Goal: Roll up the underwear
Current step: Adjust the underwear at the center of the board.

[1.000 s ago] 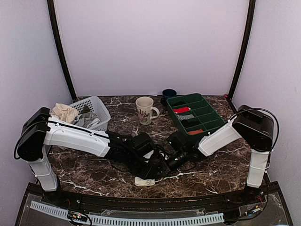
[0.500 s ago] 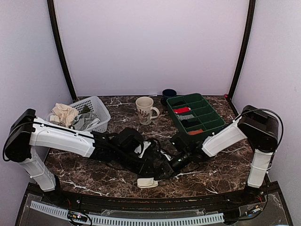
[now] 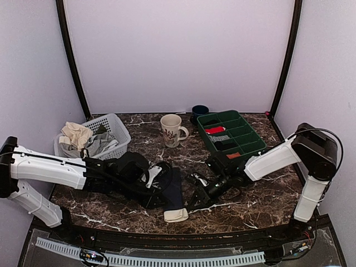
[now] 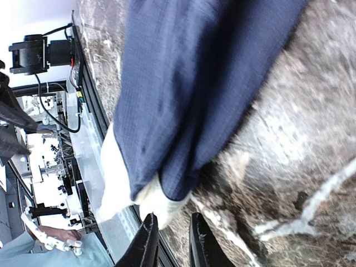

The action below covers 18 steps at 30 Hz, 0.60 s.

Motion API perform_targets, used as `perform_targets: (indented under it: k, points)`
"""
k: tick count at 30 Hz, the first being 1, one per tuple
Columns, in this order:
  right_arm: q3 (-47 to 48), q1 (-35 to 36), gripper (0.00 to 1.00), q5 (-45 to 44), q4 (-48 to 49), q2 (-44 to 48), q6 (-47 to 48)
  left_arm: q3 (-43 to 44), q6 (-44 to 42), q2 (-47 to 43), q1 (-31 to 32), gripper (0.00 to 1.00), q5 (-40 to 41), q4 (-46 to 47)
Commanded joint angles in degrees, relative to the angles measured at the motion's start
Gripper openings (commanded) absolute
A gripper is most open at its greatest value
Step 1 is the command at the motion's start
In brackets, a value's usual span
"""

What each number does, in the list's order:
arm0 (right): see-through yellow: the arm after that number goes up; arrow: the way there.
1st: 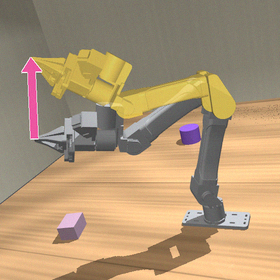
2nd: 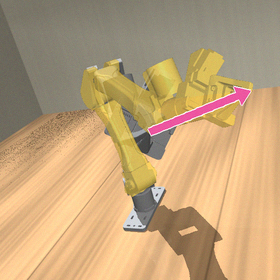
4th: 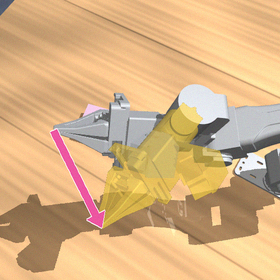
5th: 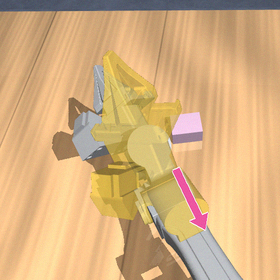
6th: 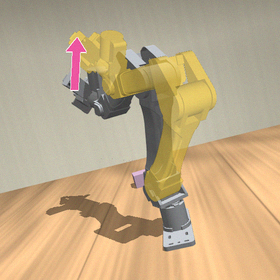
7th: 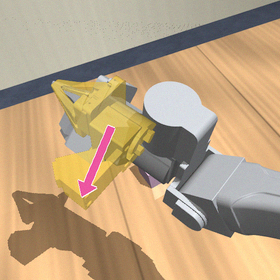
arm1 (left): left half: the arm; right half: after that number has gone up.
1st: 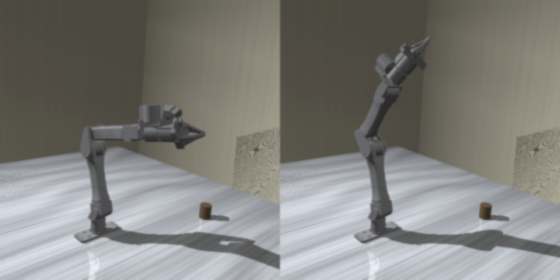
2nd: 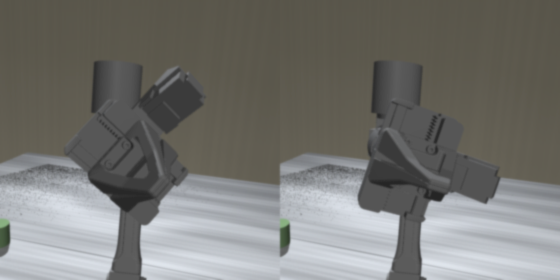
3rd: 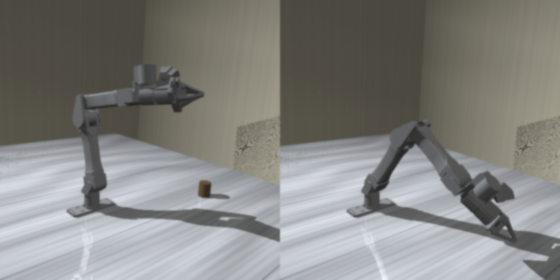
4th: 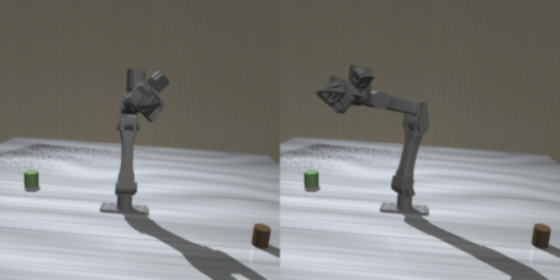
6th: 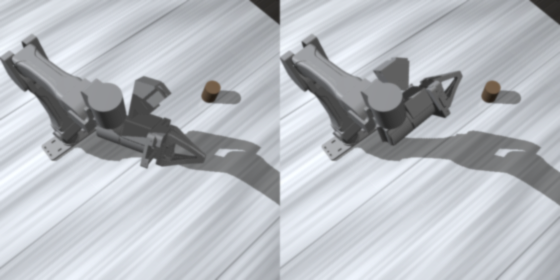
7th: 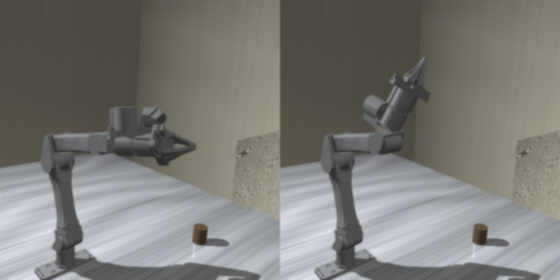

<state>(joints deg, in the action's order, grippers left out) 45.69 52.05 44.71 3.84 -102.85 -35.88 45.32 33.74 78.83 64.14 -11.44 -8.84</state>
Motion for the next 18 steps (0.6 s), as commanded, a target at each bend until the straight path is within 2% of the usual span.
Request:
perform_targets:
  k: [1, 7, 8, 9, 10, 18]
  points:
    - [1.24, -0.44, 0.20, -0.46, -1.98, -0.97, 0.19, -0.60, -2.38, 2.18, -0.07, 0.12, 1.38, -4.05]
    - [4.12, 0.53, 0.20, -0.46, -1.08, -5.16, 0.19, 0.89, -0.92, 8.25, -0.07, 0.00, 4.58, -7.28]
    - [4.37, 0.63, 0.40, -5.49, -0.97, -5.74, 0.19, 1.15, -0.99, 9.04, -0.07, 0.00, 4.53, -7.70]
    - [4.45, 0.79, 0.23, -0.32, -0.61, -6.12, 0.19, 1.56, -1.13, 9.94, -0.07, 0.00, 4.11, -8.17]
    - [4.53, 0.90, 0.20, 0.46, -0.19, -6.51, 3.15, 2.09, -1.24, 10.77, 0.05, 0.00, 3.42, -8.47]
    - [5.54, 2.24, 0.19, 0.94, 0.95, -7.63, -0.12, 5.05, -3.34, 10.86, 0.78, 0.00, 1.63, -6.69]
